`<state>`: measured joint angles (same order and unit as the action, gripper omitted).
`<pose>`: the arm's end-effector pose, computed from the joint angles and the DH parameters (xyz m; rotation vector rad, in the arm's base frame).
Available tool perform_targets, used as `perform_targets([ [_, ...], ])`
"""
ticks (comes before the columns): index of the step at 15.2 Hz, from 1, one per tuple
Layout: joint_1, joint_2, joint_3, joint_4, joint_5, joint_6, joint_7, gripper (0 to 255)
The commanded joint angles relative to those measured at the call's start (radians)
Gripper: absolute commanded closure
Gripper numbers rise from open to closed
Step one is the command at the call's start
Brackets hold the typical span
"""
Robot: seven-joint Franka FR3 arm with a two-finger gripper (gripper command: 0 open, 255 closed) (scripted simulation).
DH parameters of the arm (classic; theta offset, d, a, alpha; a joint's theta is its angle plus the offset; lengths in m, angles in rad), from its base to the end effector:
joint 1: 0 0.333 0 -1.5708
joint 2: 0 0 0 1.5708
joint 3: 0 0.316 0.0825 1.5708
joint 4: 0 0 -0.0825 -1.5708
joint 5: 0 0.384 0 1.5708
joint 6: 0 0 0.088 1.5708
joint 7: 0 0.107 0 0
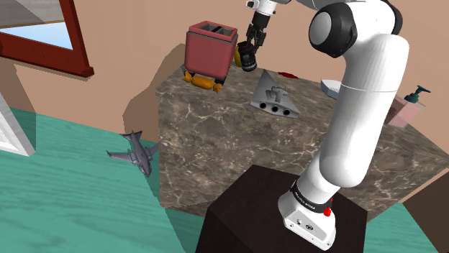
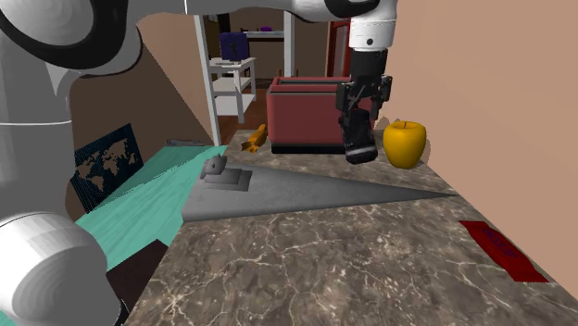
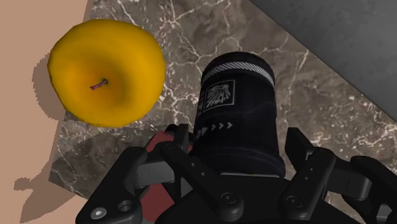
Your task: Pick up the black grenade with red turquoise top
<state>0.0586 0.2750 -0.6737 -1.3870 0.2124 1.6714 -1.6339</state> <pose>0.5577 -0.3005 0.5876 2.6963 1.5241 0.1045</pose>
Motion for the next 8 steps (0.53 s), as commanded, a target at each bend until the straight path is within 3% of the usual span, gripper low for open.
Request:
perform_targets([
  [1, -0.008, 0.009, 0.0, 0.042, 0.006, -0.033, 0.0, 255],
  [8, -0.047, 0.053, -0.001, 0.197, 0.035, -0.151, -0.003, 255],
])
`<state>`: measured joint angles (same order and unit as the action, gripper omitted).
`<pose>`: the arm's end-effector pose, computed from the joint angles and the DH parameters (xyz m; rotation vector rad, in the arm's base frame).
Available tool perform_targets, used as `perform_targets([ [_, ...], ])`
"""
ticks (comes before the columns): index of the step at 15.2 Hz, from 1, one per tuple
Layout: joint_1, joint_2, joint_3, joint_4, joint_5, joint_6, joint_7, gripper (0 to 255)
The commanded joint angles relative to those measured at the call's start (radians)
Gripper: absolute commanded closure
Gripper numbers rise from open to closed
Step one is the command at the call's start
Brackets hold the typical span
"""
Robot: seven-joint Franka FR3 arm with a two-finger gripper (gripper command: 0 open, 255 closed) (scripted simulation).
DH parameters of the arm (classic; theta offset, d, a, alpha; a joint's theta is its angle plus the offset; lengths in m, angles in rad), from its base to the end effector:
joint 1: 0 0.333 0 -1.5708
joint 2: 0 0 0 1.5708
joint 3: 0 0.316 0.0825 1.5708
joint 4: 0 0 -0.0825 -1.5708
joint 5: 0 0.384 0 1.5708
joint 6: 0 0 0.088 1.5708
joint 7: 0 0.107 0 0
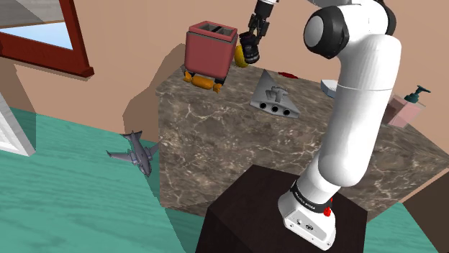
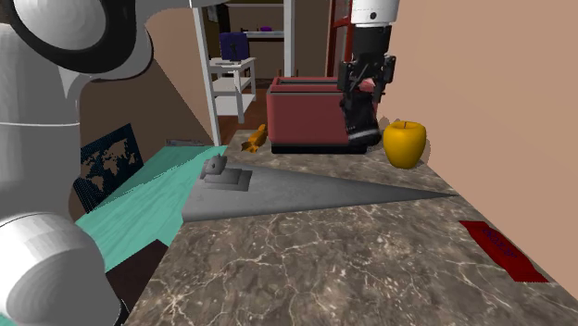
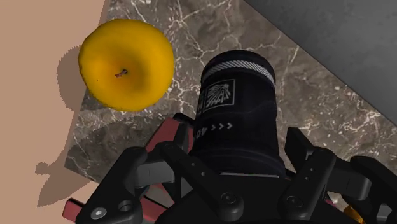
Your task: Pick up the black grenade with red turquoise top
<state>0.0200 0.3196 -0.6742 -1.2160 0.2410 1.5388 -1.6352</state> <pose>0.5582 -0.2994 0.6308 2.6962 1.5241 0.1049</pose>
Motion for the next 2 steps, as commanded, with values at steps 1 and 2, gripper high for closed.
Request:
perform_targets([
  [1, -0.009, 0.01, 0.0, 0.03, 0.007, -0.021, -0.002, 255],
  [2, -0.009, 0.01, 0.0, 0.03, 0.007, -0.021, -0.002, 255],
])
